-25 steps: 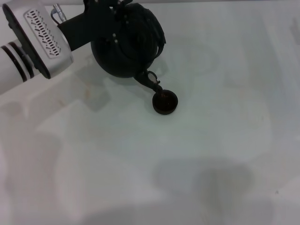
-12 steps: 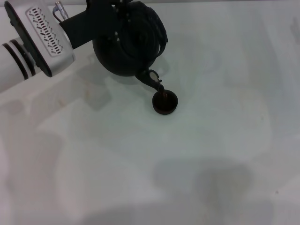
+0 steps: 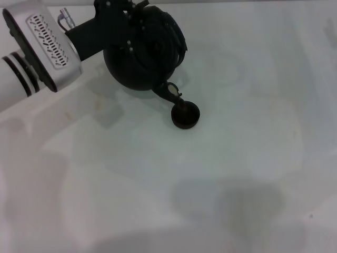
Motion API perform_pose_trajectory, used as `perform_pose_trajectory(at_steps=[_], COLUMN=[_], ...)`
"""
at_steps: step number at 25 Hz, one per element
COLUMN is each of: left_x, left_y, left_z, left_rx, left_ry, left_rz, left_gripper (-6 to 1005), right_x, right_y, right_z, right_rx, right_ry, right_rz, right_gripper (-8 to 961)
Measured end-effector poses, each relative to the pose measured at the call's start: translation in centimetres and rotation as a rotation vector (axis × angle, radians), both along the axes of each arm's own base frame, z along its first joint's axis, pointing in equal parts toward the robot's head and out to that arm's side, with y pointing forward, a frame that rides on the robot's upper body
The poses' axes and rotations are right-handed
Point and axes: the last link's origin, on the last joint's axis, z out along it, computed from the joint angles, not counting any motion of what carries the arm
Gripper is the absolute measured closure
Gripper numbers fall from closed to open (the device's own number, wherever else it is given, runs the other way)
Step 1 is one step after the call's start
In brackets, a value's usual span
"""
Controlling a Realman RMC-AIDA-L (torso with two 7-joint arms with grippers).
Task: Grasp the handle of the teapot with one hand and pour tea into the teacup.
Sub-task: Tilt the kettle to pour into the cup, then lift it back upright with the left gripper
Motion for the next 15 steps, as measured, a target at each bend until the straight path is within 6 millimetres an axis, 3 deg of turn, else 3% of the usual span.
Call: perform_pose_trajectory(at_steps=[15], left_x=[-0.81], left_y=[-1.05], left_z=[0.12], left_rx=[0.019], left_ry=[-0.084], left_rz=[0.046], left_gripper=[894], right_x=[0.03], right_y=[0.03], right_z=[-0.01], right_rx=[-0.002], right_ry=[-0.001], right_rz=[-0.003], right_gripper=[121])
